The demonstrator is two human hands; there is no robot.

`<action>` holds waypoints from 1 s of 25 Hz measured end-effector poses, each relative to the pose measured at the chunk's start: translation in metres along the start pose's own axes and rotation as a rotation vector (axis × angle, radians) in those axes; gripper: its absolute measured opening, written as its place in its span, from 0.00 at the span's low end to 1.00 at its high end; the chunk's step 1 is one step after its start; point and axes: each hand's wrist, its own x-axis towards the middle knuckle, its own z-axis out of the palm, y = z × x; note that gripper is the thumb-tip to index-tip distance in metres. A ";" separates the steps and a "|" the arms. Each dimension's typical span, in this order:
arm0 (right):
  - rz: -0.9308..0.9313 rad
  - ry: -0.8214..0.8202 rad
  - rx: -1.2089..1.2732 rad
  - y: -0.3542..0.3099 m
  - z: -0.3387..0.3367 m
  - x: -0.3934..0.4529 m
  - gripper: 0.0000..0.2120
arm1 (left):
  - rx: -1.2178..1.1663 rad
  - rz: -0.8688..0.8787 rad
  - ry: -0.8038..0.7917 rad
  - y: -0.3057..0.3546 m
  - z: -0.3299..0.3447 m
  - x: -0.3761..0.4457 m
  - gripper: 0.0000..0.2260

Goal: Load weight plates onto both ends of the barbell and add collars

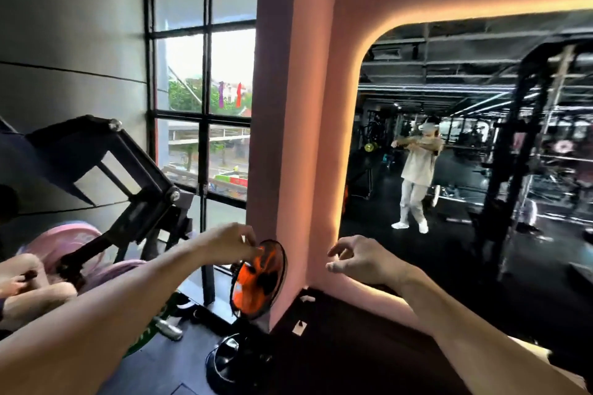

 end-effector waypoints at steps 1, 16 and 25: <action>0.048 0.015 0.006 0.010 -0.004 0.010 0.15 | -0.003 0.035 -0.022 0.000 0.006 0.028 0.06; 0.535 0.392 0.051 0.290 -0.146 0.169 0.12 | 0.045 0.577 -0.321 0.188 0.162 0.472 0.06; 0.890 0.637 0.001 0.456 -0.229 0.175 0.07 | 0.016 0.944 -0.529 0.371 0.288 0.659 0.08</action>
